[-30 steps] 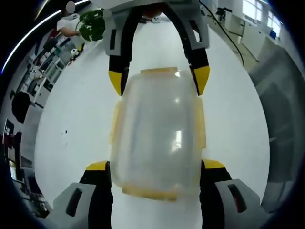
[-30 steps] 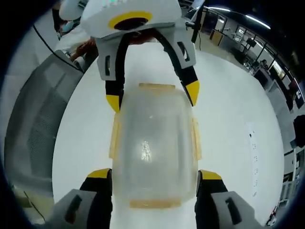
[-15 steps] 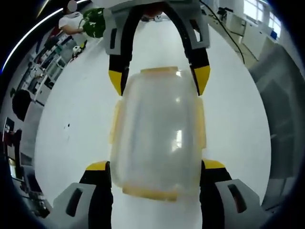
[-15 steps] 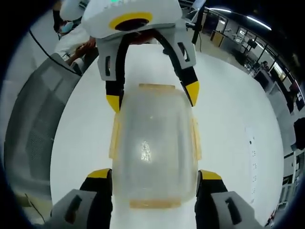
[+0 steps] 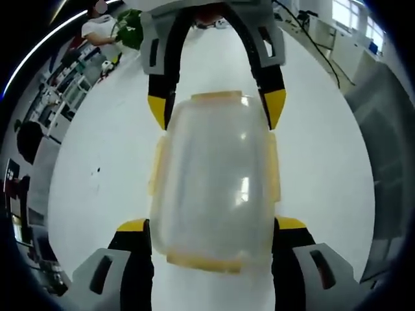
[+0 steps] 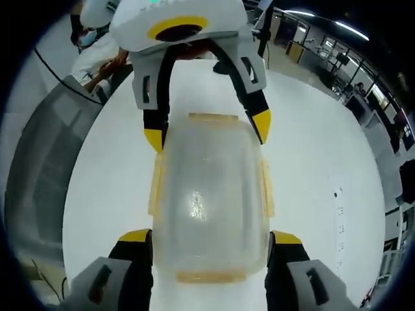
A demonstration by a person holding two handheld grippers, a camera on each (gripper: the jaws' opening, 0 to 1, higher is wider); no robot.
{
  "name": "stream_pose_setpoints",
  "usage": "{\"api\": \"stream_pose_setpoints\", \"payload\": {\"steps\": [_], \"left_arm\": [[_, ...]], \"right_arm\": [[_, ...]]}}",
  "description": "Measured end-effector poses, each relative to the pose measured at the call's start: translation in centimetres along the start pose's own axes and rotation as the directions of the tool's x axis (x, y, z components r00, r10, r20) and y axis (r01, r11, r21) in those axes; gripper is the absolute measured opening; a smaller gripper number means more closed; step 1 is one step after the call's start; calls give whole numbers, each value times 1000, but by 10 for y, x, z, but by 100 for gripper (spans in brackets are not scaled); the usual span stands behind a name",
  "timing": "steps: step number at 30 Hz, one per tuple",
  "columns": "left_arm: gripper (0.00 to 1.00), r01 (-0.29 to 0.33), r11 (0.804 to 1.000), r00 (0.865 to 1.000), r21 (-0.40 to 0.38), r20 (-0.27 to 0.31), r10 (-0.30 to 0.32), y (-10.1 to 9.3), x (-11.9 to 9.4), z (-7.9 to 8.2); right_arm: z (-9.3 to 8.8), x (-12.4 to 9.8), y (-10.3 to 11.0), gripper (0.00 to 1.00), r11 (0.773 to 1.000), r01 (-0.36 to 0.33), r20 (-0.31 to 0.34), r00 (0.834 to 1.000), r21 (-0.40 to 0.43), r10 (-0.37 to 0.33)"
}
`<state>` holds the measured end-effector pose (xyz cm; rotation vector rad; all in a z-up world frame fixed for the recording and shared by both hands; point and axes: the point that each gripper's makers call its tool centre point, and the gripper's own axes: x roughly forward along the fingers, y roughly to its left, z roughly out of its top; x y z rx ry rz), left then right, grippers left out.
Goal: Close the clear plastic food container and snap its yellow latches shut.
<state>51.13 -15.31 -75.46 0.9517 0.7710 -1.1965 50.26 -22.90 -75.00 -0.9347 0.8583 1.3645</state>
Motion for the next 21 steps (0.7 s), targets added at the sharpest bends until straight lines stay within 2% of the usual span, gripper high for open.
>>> {"api": "stream_pose_setpoints", "payload": {"steps": [16, 21], "left_arm": [[72, 4, 1000, 1000, 10, -4, -4, 26, 6, 0], [72, 2, 1000, 1000, 11, -16, -2, 26, 6, 0]], "right_arm": [[-1, 2, -26, 70, 1000, 3, -7, 1000, 6, -3], [-1, 2, -26, 70, 1000, 1, -11, 1000, 2, -1]]}}
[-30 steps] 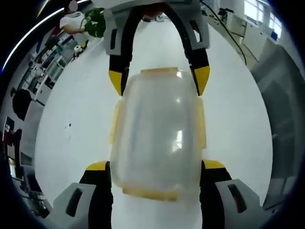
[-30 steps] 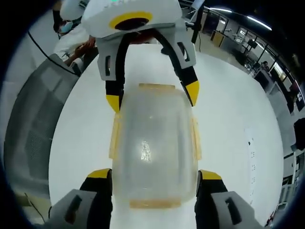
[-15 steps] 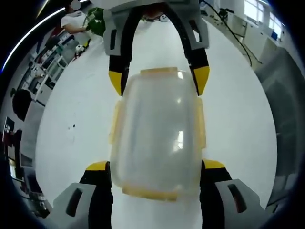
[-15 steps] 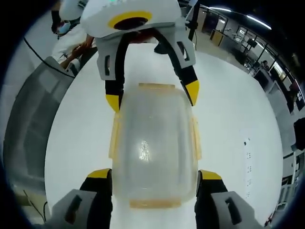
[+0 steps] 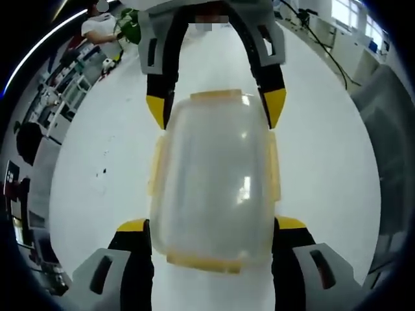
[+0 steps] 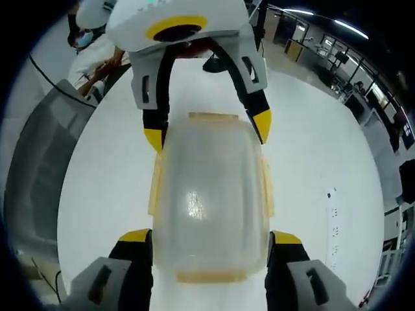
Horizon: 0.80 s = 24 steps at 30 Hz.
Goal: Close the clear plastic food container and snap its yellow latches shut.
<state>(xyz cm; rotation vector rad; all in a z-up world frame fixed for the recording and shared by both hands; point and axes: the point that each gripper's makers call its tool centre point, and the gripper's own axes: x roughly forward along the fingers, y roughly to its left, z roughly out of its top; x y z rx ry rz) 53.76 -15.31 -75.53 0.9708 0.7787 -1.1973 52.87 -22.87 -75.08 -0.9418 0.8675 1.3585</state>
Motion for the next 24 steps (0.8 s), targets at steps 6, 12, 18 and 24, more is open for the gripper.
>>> {"api": "stream_pose_setpoints", "payload": {"steps": [6, 12, 18, 24], "left_arm": [[72, -1, 1000, 1000, 1, -2, 1, -1, 0, 0], [73, -19, 1000, 1000, 0, 14, 19, -1, 0, 0], [71, -11, 1000, 1000, 3, 28, 11, -2, -6, 2], [74, -28, 1000, 998, -12, 55, 28, -4, -15, 5]], "right_arm": [[0, 0, 1, 70, 1000, 6, 9, 1000, 2, -6], [1, -3, 1, 70, 999, 31, 23, 999, -11, -31], [1, -10, 1, 75, 999, 45, 39, 998, 14, -45], [1, -16, 5, 76, 995, 87, 78, 993, 56, -91]]}}
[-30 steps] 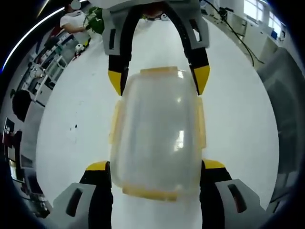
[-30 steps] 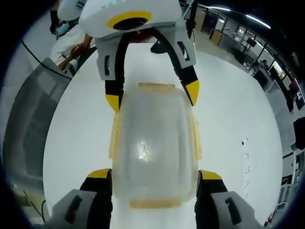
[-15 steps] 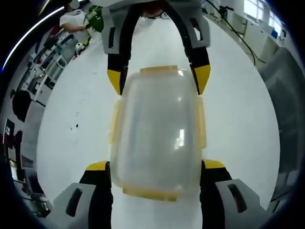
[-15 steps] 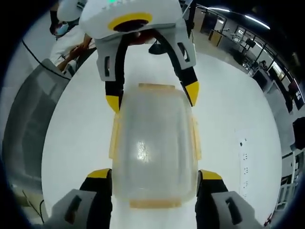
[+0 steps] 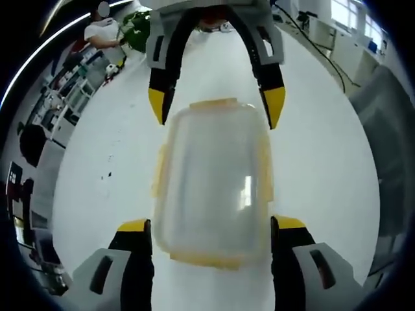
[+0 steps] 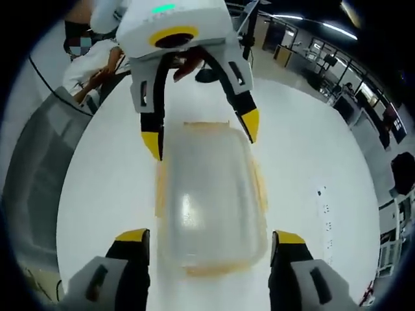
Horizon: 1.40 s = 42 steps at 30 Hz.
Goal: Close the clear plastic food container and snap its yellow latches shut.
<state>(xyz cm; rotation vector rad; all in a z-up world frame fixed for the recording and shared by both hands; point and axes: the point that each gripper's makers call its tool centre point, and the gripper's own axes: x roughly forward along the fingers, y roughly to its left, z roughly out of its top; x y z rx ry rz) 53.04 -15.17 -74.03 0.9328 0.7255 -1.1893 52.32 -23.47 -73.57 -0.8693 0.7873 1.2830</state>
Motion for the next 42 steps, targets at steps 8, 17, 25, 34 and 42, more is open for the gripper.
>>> {"api": "stream_pose_setpoints", "payload": {"steps": [8, 17, 25, 34, 42], "left_arm": [[75, -17, 996, 1000, -86, 17, 19, -4, -2, -4], [76, -59, 989, 996, -137, 57, 67, -8, -10, -2], [77, -115, 963, 985, -243, 101, 143, -12, -18, -7], [78, -159, 907, 967, -389, 124, 223, -24, -28, -28], [78, -168, 886, 960, -433, 135, 247, -41, -31, -38]], "right_arm": [[-11, -6, 11, 81, 996, 22, 23, 999, 83, -24], [-13, -13, 20, 78, 985, 68, 68, 994, 161, -80], [-12, -19, 21, 77, 950, 163, 118, 973, 266, -200], [-22, -21, 35, 77, 899, 217, 131, 950, 381, -285], [-25, -26, 43, 74, 876, 261, 138, 930, 406, -341]]}}
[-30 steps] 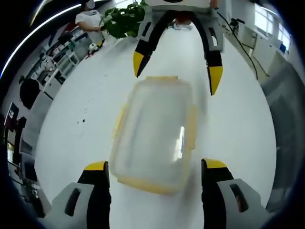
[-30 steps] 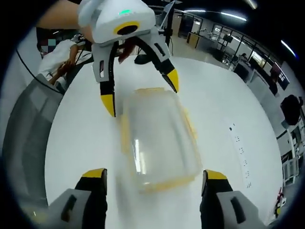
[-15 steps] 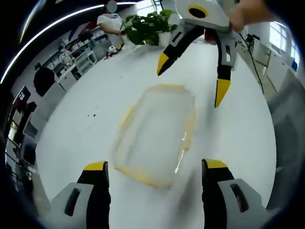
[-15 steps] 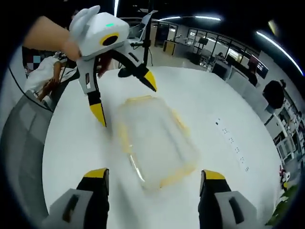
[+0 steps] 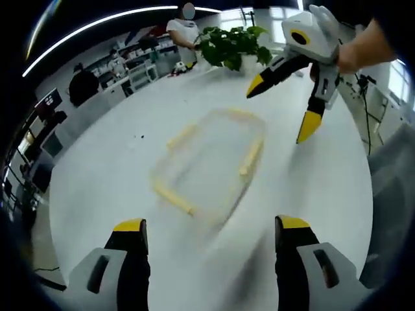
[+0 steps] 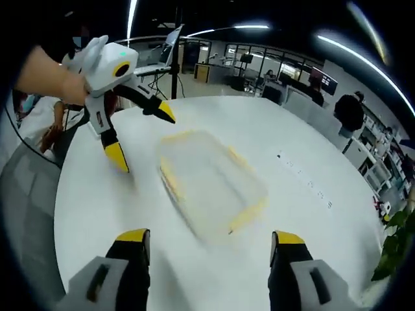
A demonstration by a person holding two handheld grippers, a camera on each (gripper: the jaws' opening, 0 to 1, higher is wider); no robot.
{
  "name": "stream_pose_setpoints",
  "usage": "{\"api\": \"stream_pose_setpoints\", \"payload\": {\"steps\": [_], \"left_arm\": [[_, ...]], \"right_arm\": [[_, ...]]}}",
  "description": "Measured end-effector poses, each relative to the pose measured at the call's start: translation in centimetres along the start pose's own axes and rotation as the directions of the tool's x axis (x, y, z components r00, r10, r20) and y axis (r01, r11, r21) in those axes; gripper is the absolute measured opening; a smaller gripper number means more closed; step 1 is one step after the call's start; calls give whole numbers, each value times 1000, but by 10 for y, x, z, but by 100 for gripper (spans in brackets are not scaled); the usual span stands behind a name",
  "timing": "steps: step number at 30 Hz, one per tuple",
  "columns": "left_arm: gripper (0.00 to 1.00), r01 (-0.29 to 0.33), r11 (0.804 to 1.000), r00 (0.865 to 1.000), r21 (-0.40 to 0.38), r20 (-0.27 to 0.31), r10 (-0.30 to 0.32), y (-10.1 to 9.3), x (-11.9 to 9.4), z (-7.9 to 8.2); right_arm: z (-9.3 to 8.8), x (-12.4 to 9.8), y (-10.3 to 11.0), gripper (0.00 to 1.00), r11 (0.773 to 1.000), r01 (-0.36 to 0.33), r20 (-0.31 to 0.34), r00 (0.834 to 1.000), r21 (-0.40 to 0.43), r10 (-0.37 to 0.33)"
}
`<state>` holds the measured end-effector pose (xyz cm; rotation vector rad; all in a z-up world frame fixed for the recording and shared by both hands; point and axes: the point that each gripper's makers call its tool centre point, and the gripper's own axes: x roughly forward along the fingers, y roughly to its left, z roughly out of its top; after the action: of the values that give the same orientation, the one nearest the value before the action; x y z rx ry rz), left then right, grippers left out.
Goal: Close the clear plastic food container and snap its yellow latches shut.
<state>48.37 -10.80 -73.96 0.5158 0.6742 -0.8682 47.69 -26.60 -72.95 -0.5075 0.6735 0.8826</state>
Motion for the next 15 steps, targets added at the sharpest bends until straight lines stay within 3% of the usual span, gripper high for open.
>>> {"api": "stream_pose_setpoints", "payload": {"steps": [15], "left_arm": [[75, -35, 999, 999, -18, 37, 36, -14, -23, -10]], "right_arm": [[1, -16, 12, 74, 998, 56, 64, 996, 21, -57]]}}
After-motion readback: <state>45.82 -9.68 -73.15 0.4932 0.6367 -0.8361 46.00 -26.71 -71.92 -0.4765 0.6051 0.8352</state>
